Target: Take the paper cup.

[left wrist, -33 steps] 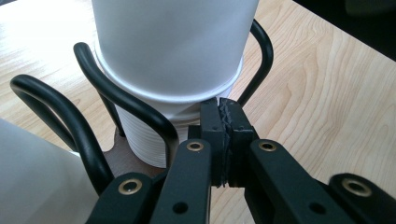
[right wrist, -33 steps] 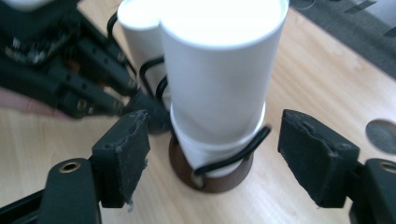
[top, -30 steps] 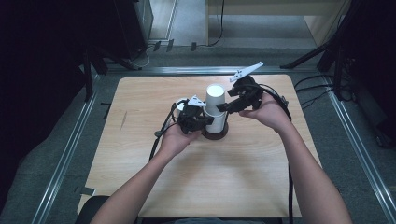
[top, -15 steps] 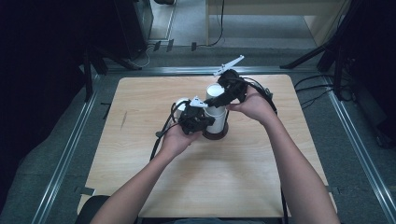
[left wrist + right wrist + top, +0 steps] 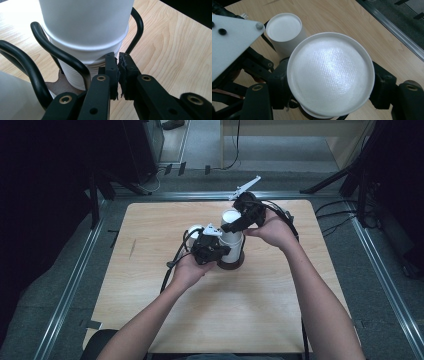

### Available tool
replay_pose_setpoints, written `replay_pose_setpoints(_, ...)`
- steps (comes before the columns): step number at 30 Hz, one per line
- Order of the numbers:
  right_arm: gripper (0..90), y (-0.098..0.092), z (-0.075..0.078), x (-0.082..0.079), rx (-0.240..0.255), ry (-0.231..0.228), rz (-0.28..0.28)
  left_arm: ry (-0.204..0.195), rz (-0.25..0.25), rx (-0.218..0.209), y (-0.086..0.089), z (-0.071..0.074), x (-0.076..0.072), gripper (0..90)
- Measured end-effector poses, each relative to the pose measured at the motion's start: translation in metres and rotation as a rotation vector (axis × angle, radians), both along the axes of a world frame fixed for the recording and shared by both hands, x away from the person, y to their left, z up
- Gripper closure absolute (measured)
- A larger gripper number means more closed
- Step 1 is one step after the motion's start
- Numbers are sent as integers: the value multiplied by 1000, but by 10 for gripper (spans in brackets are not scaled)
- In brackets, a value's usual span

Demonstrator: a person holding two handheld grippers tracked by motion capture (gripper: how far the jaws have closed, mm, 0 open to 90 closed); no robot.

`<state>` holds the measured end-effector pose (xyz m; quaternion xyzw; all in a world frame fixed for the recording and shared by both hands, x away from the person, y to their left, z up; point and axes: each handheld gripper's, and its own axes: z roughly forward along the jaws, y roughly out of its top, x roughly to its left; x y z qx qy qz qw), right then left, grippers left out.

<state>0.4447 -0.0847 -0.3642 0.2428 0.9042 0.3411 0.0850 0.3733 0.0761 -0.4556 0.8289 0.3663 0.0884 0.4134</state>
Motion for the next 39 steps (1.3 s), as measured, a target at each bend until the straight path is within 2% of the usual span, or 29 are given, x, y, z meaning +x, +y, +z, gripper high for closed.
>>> replay_pose_setpoints(8, 319, -3, 22, -4, 12, -6, 2, -1, -6, 0, 1, 0, 0, 850)
replay_pose_setpoints(17, 321, -5, 50, -15, 0, -54, 3, 1, -10, -5, 1, 0, 0, 832)
replay_pose_setpoints(24, 321, -18, 71, -25, 23, -73, 4, 10, -14, -16, 2, -1, 1, 822)
replay_pose_setpoints(29, 320, -28, 73, -32, 7, -55, 14, 8, -23, -15, 2, -1, 0, 808)
replay_pose_setpoints(32, 319, -36, 70, -39, -10, -66, 5, 12, -37, -14, 2, -2, 1, 792)
replay_pose_setpoints(34, 320, -41, 66, -45, -4, -54, 10, 22, -41, -16, 2, -2, 1, 788)
replay_pose_setpoints(39, 320, -51, 59, -58, 5, -59, 11, 25, -50, -11, 3, -1, -1, 765)
